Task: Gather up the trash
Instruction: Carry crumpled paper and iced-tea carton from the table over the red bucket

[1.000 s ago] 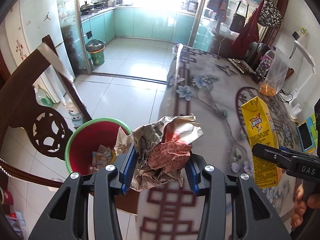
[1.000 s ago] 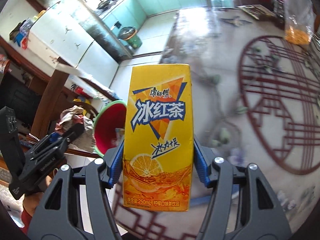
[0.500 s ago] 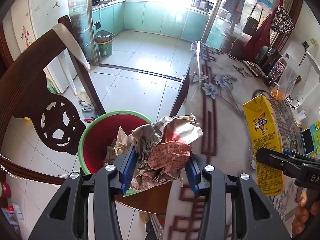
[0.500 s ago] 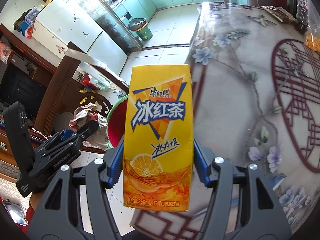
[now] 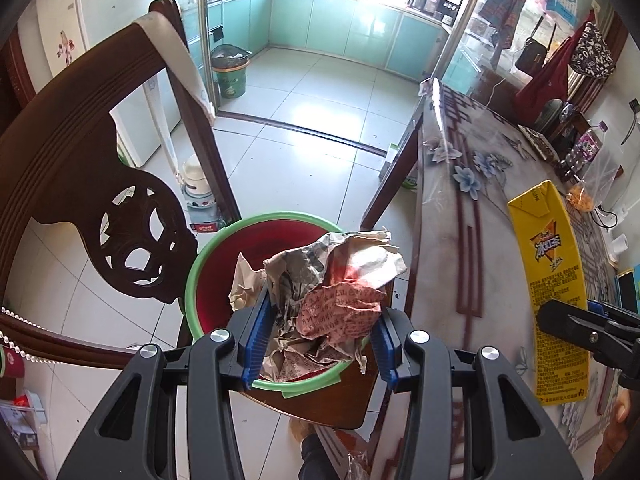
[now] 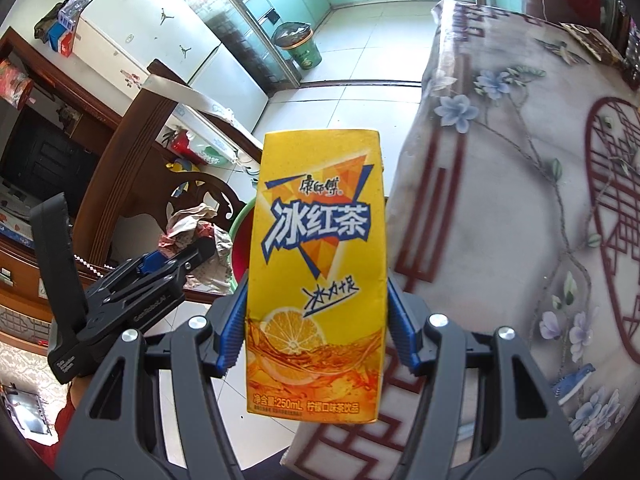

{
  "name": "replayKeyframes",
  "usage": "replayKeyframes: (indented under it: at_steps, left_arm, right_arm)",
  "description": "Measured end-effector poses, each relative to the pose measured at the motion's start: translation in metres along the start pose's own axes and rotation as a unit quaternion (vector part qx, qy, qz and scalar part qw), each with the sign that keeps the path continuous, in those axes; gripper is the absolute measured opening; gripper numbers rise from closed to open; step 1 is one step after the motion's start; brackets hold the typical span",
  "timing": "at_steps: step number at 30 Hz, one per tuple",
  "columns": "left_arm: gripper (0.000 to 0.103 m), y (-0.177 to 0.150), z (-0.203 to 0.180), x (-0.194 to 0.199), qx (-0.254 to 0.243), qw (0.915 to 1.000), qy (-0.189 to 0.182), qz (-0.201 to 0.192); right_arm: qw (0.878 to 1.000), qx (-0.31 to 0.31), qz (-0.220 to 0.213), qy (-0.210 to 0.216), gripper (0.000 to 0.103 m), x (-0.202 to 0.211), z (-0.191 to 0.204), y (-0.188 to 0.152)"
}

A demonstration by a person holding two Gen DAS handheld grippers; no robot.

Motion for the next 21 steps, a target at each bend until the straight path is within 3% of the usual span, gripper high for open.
replayKeyframes:
  at_steps: [16,21]
  left_arm:
    - [0.042,0.005,0.032,-0.047,0.025,0.9986,0.009,0.045]
    - [0.043,0.003,0.039,-0.061,0.051,0.9963,-0.007,0.069]
  right_arm:
    - [0.999,0.019,0.024,0.014,0.059,-0.029,0.029,0.006]
    - [0.999,0.023,0.033,0.015,0.059,-0.043,0.032,0.006]
Point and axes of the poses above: each gripper's, at about its wrist camera, not at the fingertips, and x roughly against the way its jaws point, z to its left, y to its top, the point moved 7 cm from there along -x, roughly the way its jaws point, and after that the axes turned 2 degrees about y, right-handed, at the moved point
